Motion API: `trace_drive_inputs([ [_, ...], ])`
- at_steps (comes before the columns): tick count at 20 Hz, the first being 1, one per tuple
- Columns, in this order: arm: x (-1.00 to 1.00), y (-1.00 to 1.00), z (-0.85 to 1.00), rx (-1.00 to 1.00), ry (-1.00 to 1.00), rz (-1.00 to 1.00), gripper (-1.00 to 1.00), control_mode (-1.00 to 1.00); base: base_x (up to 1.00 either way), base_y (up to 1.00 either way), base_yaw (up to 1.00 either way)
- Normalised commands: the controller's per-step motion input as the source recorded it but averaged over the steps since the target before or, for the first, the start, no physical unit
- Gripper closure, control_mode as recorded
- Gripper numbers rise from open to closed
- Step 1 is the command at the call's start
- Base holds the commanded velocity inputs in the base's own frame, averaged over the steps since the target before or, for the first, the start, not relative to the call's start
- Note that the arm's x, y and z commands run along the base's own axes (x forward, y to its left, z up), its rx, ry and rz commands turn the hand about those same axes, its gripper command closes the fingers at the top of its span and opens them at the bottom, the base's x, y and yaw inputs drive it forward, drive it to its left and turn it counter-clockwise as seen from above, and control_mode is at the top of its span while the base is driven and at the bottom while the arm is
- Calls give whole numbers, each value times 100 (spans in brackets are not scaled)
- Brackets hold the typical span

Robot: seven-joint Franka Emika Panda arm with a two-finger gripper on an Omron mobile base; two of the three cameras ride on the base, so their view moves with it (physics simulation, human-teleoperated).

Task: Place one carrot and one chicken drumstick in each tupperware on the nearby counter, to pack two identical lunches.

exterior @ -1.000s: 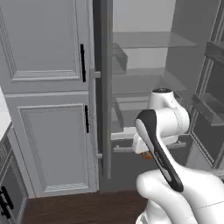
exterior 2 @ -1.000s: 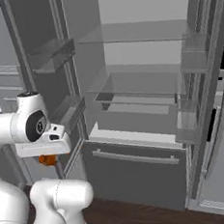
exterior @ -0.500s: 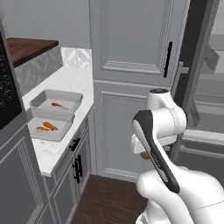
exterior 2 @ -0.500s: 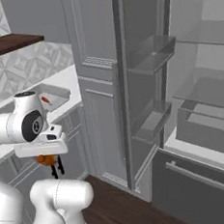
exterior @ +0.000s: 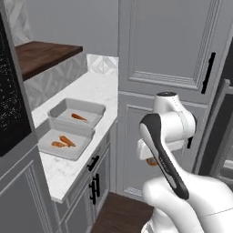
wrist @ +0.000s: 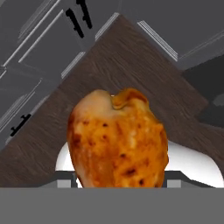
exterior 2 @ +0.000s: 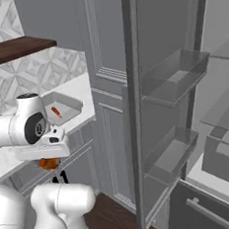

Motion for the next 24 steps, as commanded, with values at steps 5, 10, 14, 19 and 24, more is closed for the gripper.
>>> trace_drive_inputs([
  [5, 0, 0, 0, 0, 0, 0, 100, 100, 60, 67, 2],
  [10, 0, 0, 0, 0, 0, 0, 100, 100, 90, 40, 0],
  [14, 0, 0, 0, 0, 0, 0, 100, 100, 54, -3, 0],
  [19, 40, 0, 1, 0, 0, 2, 100, -100, 12, -2, 0],
  [24, 100, 0, 3, -1, -1, 9, 100, -100, 0, 0, 0],
])
